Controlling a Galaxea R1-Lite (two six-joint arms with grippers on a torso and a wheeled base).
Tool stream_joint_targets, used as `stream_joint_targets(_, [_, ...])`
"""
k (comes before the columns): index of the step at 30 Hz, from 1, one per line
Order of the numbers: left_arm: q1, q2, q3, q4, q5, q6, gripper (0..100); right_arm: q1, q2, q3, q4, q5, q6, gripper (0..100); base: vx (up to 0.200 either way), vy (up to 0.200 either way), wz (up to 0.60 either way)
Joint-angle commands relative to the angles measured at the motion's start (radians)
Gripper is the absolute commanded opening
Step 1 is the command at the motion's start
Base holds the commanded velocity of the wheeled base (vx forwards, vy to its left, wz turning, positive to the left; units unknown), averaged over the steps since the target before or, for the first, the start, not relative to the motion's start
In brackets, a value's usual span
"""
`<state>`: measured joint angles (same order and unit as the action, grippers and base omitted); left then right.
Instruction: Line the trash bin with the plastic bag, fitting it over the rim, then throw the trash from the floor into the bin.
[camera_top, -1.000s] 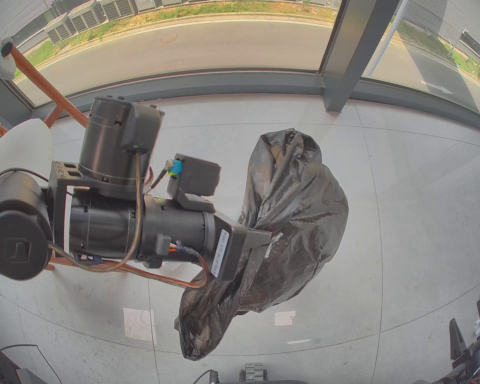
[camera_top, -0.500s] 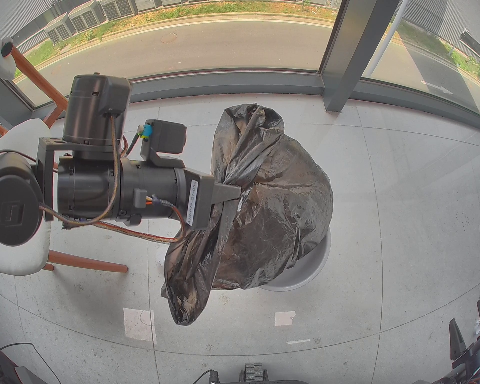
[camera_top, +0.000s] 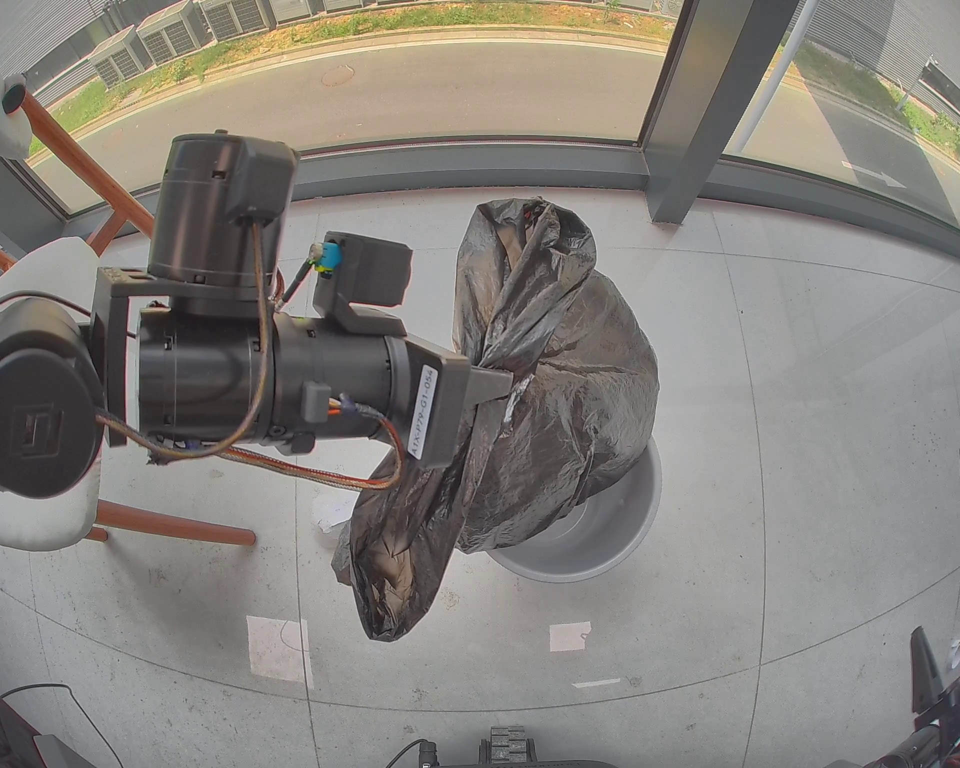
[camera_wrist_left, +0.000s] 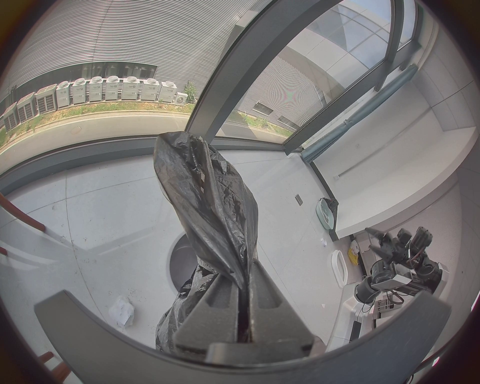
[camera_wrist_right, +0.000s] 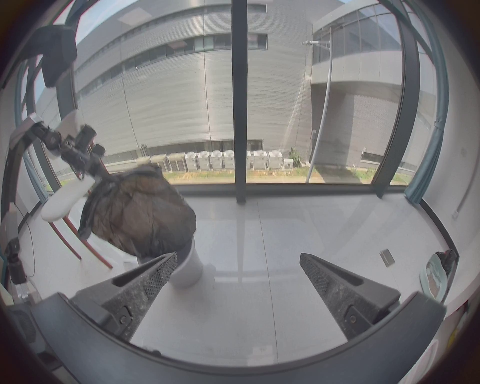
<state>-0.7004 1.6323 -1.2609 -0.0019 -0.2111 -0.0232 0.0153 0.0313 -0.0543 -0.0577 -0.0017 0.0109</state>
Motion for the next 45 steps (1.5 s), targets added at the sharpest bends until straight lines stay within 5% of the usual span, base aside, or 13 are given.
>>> stream_joint_targets(1, [-0.022, 0.015, 0.014, 0.0, 0.016, -0.004, 0, 0.219, 0.397, -0.22, -0.076, 0.005, 0.169, 100, 0.0, 0.0, 0.0])
stream_joint_targets(4, [-0.022, 0.014, 0.02, 0.0, 0.016, -0.003, 0, 0.342, 0.605, -0.311, -0.076, -0.011, 0.377, 100, 0.0, 0.0, 0.0])
stream_joint_targets(7, [-0.022, 0.014, 0.023, 0.002, 0.019, -0.003, 0, 0.348, 0.812, -0.421, -0.088, 0.017, 0.512, 100, 0.0, 0.0, 0.0])
stream_joint_targets(15, [-0.022, 0.006, 0.047, 0.0, 0.067, 0.0, 0, 0.295, 1.108, -0.521, -0.133, 0.209, 0.506, 100, 0.0, 0.0, 0.0])
stream_joint_targets(24, [-0.024, -0.002, 0.09, -0.001, 0.065, 0.002, 0, 0.239, 1.464, -0.559, -0.554, 0.233, 0.506, 100, 0.0, 0.0, 0.0])
stream_joint_targets(25, [-0.024, -0.002, 0.092, -0.001, 0.065, 0.002, 0, 0.235, 1.487, -0.565, -0.577, 0.235, 0.506, 0, 0.0, 0.0, 0.0])
stream_joint_targets(45, [-0.025, -0.009, 0.078, -0.001, 0.079, 0.002, 0, 0.146, 1.886, -0.951, -0.651, 0.232, 0.517, 0, 0.0, 0.0, 0.0])
